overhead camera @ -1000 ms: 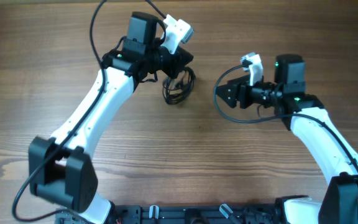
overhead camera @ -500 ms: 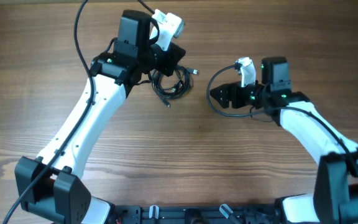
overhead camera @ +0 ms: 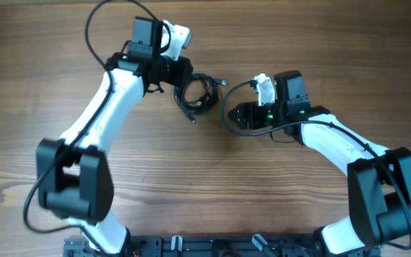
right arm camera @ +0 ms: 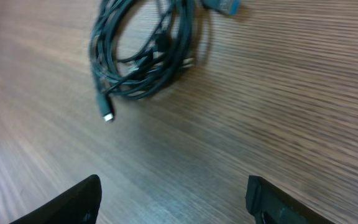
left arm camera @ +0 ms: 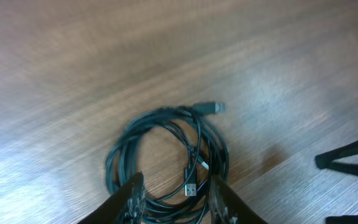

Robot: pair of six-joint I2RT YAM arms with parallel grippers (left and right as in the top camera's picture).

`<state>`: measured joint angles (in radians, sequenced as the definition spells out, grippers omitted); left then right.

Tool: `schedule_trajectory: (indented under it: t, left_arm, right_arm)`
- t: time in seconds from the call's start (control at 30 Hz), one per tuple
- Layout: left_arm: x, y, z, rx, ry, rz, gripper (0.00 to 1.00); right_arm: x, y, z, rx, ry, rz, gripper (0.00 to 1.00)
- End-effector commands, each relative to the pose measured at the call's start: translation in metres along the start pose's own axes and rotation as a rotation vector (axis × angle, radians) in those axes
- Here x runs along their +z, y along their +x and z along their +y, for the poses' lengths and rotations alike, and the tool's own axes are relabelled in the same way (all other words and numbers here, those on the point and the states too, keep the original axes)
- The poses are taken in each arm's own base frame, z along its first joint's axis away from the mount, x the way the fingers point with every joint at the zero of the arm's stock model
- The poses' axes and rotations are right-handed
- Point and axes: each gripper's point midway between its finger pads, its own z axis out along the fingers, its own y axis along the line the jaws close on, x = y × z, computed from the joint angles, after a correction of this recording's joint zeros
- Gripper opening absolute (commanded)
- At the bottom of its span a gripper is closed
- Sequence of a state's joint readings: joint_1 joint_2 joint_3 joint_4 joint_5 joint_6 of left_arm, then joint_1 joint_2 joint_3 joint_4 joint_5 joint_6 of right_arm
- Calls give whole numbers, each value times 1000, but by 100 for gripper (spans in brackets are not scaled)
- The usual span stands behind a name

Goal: Untangle cables

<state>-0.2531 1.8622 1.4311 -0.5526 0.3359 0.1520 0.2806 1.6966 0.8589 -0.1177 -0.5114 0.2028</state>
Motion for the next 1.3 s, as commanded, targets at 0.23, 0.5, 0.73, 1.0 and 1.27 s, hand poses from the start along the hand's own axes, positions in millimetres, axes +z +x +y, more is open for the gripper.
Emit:
schedule_trajectory:
  t: [0.23, 0.5, 0.73, 1.0, 1.27]
  left_arm:
    - [36, 19, -49, 85, 239, 60, 38]
    - [64, 25, -55, 144, 162, 82, 37]
    - [87, 44, -31, 141, 48, 144, 37]
    - [108, 52, -25, 138, 47, 154, 37]
    - [111, 53, -24, 139, 46, 154, 19]
  right_arm:
    - [-7, -8, -48, 191, 244, -57, 83]
    - [-28, -12, -65, 237, 279, -79, 84]
    - [-51, -26, -56, 200, 275, -132, 84]
    - [-71, -35, -42, 166, 265, -175, 86]
    - [-76, -36, -39, 154, 264, -182, 87]
